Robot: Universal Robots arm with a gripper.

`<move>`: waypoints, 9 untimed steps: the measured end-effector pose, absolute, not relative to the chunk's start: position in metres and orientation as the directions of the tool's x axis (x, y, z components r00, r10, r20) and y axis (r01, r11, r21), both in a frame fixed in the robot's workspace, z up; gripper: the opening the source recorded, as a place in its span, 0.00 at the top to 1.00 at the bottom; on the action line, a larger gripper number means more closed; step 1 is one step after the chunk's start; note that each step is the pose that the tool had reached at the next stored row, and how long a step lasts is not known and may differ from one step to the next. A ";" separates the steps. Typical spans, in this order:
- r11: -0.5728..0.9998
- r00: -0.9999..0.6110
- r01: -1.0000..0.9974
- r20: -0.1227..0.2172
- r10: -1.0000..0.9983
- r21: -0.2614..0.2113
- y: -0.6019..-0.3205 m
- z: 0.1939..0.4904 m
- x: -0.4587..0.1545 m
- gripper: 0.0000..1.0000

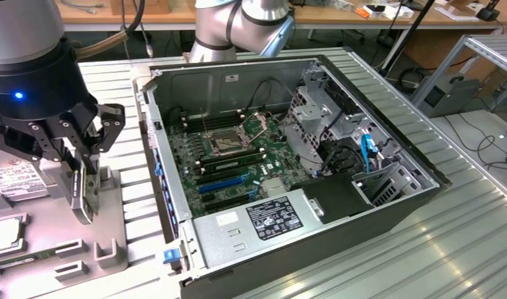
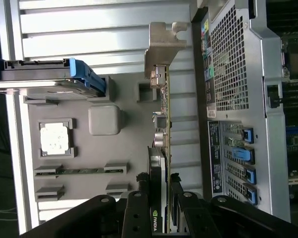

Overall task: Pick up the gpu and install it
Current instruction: 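Pick up the gpu and move the gpu toward the slot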

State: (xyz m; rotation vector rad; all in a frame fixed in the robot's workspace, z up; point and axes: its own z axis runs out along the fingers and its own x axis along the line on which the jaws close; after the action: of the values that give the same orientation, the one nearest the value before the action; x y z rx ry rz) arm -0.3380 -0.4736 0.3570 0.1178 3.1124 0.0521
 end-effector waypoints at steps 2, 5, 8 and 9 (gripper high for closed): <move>0.997 -0.997 0.075 -0.025 0.076 0.034 -0.474 0.360 -0.338 0.73; 0.997 -0.997 0.075 -0.025 0.076 0.034 -0.474 0.365 -0.338 0.73; 0.997 -0.997 0.075 -0.025 0.076 0.034 -0.474 0.371 -0.338 0.73; 0.997 -0.997 0.075 -0.025 0.076 0.034 -0.474 0.373 -0.338 0.73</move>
State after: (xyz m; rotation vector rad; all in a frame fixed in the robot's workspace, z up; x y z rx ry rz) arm -0.3379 -0.4736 0.3726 0.1178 3.1124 0.0522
